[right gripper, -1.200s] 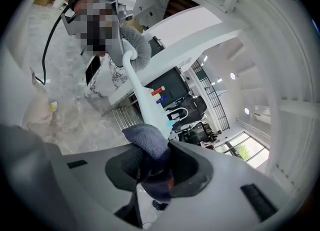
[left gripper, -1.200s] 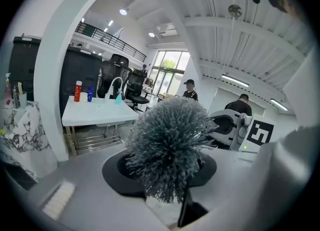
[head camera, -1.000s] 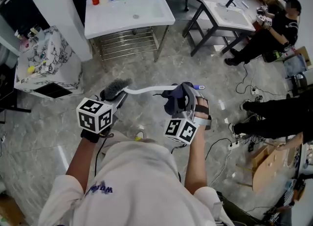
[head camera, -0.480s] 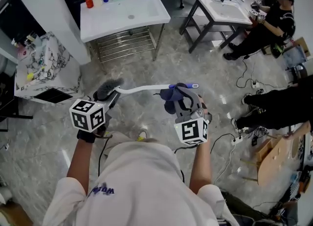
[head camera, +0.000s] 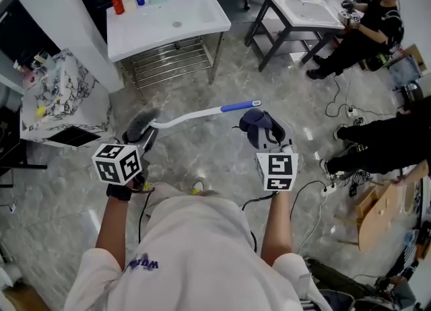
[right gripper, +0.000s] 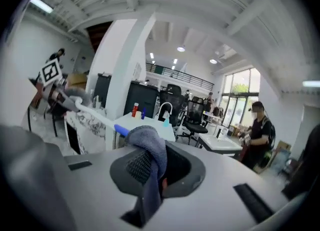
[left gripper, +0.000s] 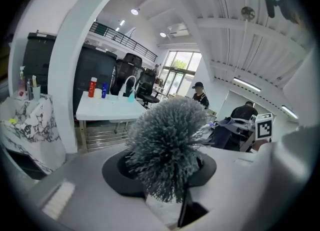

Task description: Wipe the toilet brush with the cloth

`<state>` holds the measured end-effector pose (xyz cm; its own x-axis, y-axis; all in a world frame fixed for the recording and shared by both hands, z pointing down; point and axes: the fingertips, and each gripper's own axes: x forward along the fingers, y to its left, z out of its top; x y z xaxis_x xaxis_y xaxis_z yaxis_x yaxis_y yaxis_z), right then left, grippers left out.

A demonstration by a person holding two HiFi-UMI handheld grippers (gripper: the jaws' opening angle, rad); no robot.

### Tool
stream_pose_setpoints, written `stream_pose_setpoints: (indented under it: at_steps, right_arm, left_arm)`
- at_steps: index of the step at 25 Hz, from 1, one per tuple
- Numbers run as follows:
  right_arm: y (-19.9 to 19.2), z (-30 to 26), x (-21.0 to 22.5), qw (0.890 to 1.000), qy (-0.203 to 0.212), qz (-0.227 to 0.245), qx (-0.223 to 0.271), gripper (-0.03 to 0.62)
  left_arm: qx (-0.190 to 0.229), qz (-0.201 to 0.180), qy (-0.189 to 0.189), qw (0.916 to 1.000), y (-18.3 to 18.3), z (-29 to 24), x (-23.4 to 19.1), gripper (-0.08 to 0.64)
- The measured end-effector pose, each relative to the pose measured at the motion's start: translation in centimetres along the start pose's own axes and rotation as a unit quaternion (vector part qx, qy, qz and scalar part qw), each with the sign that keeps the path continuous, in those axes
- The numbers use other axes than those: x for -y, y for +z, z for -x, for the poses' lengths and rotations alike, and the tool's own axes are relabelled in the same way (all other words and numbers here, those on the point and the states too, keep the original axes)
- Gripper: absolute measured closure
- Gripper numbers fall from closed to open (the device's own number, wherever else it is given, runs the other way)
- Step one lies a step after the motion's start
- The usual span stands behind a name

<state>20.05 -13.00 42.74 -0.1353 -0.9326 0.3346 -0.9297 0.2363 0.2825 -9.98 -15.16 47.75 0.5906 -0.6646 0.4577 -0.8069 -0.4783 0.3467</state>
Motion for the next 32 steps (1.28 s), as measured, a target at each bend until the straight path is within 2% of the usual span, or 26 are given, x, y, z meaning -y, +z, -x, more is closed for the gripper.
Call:
stream_pose_setpoints:
  at_steps: [3, 6, 9, 12, 14, 20, 32]
  right_arm:
    - [-0.5, 0.4, 1.6, 0.993, -0.017, -0.119, 0.011, 0.560]
    - [-1.0, 0.6, 2.5, 0.986, -0.028, -0.162, 0.013, 0.560]
    - [-1.1, 0.8, 2.8, 0.985, -0.038, -0.168, 0.014, 0.560]
    - [-0.2, 0.5, 1.7, 0.986, -0.040, -0.163, 0.022, 0.560]
    - [0.7, 0.1, 0.4, 0.987, -0.033, -0.154, 0.029, 0.560]
    - [2.4, -0.4, -2.4, 0.989, -0.005, -0.140, 0.040, 0.560]
    - [3.0, -0.1, -2.9, 0.990, 0.004, -0.135, 0.047, 0.560]
  left_arm:
    - [-0.001, -0.006, 0.017, 0.9998, -0.4, 0.0, -0.6, 0.407]
    - [0.000, 0.000, 0.019, 0.9998, -0.6, 0.0, -0.8, 0.407]
    - [0.012, -0.003, 0.031, 0.9994, -0.4, -0.1, -0.9, 0.405]
    - [0.037, -0.020, 0.063, 0.9971, 0.2, -0.2, -0.8, 0.407]
    - [0.050, -0.030, 0.079, 0.9952, 0.7, -0.4, -0.4, 0.407]
    - [0.094, -0.060, 0.090, 0.9896, 2.5, -0.5, 1.5, 0.407]
    - [0.089, -0.076, 0.099, 0.9882, 2.3, 0.3, 1.2, 0.405]
